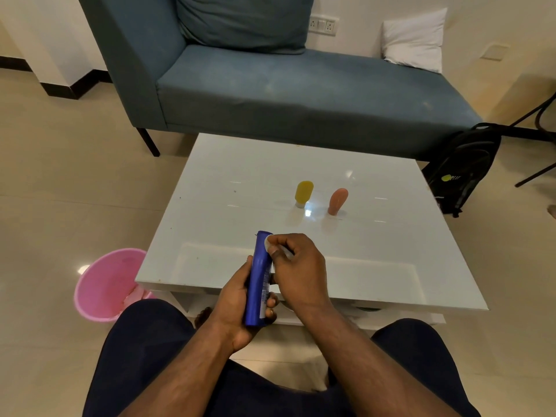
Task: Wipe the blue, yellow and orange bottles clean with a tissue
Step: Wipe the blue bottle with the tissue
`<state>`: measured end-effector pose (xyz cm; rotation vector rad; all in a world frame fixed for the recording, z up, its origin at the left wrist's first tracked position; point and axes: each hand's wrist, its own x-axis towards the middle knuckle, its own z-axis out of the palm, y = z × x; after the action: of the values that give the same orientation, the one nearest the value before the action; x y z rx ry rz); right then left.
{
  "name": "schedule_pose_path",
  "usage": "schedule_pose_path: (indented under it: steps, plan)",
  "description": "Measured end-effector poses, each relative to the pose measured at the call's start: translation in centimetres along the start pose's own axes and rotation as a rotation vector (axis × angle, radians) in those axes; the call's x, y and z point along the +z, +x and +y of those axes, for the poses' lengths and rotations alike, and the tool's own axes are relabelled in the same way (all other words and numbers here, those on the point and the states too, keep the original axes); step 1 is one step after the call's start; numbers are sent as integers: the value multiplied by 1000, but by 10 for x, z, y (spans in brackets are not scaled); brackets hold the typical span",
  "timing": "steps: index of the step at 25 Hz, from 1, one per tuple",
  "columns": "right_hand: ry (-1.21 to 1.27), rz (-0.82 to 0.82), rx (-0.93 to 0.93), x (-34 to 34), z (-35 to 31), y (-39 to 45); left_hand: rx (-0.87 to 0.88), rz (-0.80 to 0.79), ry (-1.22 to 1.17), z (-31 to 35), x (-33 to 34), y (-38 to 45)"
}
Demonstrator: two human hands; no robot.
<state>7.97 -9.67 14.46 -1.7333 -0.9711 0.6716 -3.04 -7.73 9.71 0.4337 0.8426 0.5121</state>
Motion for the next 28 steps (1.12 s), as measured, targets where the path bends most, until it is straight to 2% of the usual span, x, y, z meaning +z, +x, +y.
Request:
schedule_pose_path:
  steps: [5, 7, 10, 16, 21, 26, 28]
  plan:
    - [-302, -102, -281, 5, 14, -30, -39, -71, -176, 5, -3, 2]
    - [-346, -98, -276, 2, 16, -19, -61, -70, -134, 4, -5, 3]
    - [-335, -62, -161, 0, 11, 1, -99, -70, -112, 3, -5, 3]
    - [-469, -241, -354, 3, 15, -42, -95, -34, -177, 6, -8, 4]
    - [-461, -99, -249, 0, 18, 0, -126, 28, -111, 7, -1, -1]
    - [-543, -247, -411, 6, 18, -40, -107, 26, -191, 6, -9, 4]
    - [-548, -267, -417, 2, 22, -40, -108, 29, -179, 5, -10, 6]
